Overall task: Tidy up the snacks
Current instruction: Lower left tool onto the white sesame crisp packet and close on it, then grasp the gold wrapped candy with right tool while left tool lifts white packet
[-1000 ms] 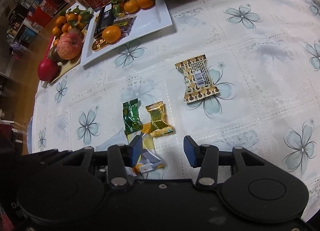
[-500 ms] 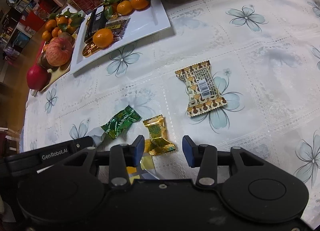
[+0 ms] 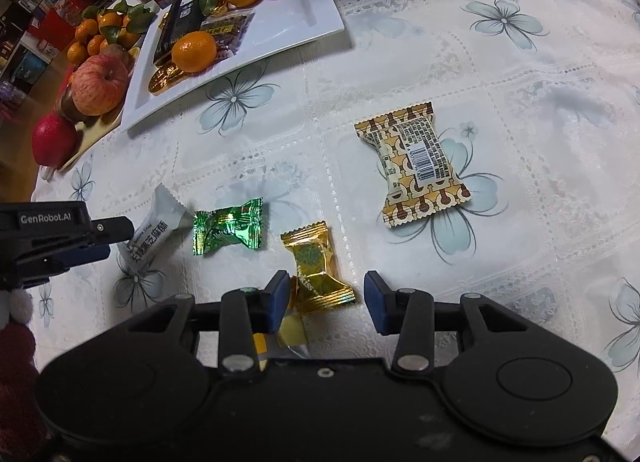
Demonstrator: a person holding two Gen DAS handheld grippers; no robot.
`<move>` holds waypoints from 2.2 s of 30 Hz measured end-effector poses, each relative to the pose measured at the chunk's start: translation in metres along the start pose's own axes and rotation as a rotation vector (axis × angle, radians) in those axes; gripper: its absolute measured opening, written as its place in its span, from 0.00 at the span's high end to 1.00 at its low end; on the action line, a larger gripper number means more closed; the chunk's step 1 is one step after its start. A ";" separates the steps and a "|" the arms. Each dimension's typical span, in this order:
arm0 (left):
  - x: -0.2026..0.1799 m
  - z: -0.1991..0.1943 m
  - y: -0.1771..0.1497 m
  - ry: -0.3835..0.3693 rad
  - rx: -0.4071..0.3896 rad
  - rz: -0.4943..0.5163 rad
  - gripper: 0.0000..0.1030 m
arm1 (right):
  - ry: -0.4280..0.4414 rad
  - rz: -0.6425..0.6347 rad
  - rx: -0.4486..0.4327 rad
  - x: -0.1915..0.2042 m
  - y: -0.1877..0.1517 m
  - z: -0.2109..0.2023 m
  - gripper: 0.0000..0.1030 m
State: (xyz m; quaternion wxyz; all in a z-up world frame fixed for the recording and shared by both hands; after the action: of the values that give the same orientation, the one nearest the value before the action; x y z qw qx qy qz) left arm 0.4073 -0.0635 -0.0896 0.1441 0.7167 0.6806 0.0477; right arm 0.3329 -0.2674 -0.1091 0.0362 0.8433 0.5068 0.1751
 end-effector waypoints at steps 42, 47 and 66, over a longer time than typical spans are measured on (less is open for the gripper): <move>-0.002 -0.026 0.003 0.055 -0.148 0.028 0.56 | 0.033 -0.028 -0.023 0.000 -0.004 -0.024 0.70; -0.029 -0.029 -0.005 -0.070 -0.126 0.235 0.53 | 0.035 -0.019 -0.016 -0.001 -0.004 -0.023 0.70; -0.040 0.001 -0.014 0.068 -0.103 0.267 0.74 | 0.036 -0.026 -0.008 -0.001 -0.006 -0.025 0.70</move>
State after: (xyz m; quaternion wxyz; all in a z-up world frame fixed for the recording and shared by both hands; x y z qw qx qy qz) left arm 0.3916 -0.1030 -0.0891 0.1499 0.7906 0.5804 0.1255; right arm 0.3194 -0.2688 -0.0879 0.0326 0.8333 0.5174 0.1918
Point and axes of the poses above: each gripper's, at about its wrist camera, not at the fingertips, and z roughly the way its jaws point, x to its left, y to its top, the point moved 4 cm from there along z, roughly the way its jaws point, and after that the axes turned 1 degree about z, right-handed, at the moved point
